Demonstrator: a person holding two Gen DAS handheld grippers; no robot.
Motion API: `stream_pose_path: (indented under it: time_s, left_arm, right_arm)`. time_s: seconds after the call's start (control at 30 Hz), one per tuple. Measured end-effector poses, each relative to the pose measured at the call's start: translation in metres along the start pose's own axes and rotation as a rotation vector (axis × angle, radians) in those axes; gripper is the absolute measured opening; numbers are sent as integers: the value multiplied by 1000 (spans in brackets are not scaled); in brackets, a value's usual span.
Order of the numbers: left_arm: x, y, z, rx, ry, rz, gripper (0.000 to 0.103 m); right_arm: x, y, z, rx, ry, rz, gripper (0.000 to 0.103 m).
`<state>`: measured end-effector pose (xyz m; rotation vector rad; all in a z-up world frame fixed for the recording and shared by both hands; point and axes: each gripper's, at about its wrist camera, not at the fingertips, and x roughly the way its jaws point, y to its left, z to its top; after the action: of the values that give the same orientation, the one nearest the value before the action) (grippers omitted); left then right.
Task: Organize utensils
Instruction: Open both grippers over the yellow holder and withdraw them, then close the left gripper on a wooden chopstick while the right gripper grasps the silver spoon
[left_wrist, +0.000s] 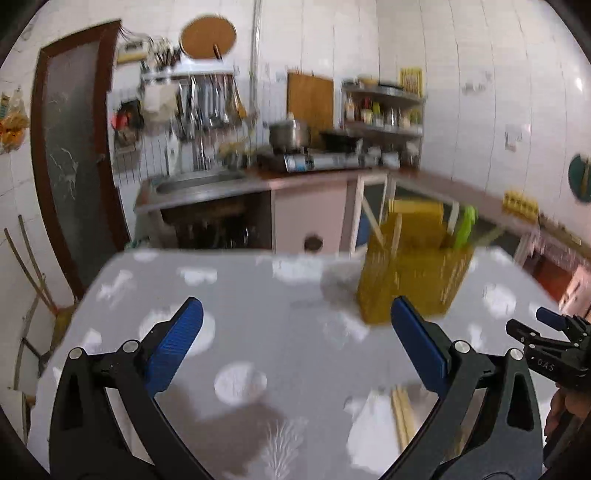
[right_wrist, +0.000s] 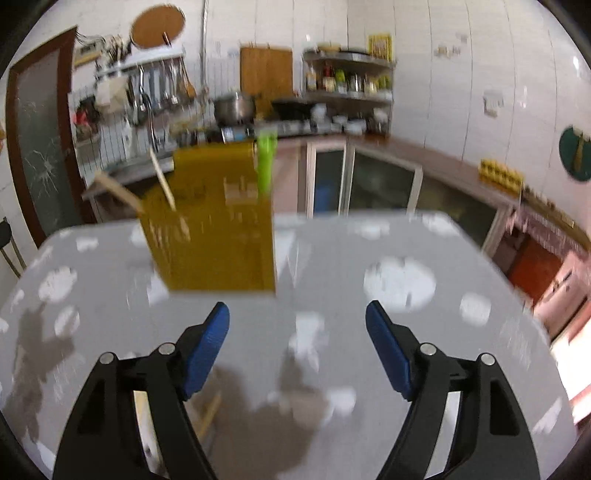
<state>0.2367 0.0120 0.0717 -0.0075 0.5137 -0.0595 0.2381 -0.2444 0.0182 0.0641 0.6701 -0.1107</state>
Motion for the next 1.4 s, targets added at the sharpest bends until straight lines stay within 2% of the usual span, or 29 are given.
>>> stream_pose_path:
  time_s: [0.23, 0.4, 0.7, 0.8, 0.97, 1.07, 1.17, 1.23, 1.4]
  left_arm:
    - [28, -1, -52, 24, 167, -31, 98]
    - [33, -3, -72, 37, 201, -20, 98]
    - [33, 6, -76, 27, 245, -4, 98]
    - [33, 10, -79, 28, 261, 1, 98]
    - [33, 10, -79, 10, 274, -4, 98]
    - [31, 7, -78, 4, 277, -20, 98]
    - [30, 2, -78, 9, 269, -18, 98]
    - [33, -3, -78, 9, 278, -20, 98]
    - [43, -17, -82, 3, 317, -39, 98]
  right_arm:
    - [8, 17, -47, -17, 92, 8, 75]
    - [5, 22, -70, -17, 148, 12, 75]
    - [-4, 37, -84, -22, 198, 9, 74]
    - [-6, 43, -87, -33, 203, -2, 68]
    - [-1, 53, -86, -13, 256, 32, 47]
    - [5, 57, -85, -15, 256, 16, 43]
    - [12, 53, -78, 6, 261, 29, 27]
    - [20, 49, -72, 18, 269, 38, 13]
    - [28, 37, -65, 30, 264, 58, 8]
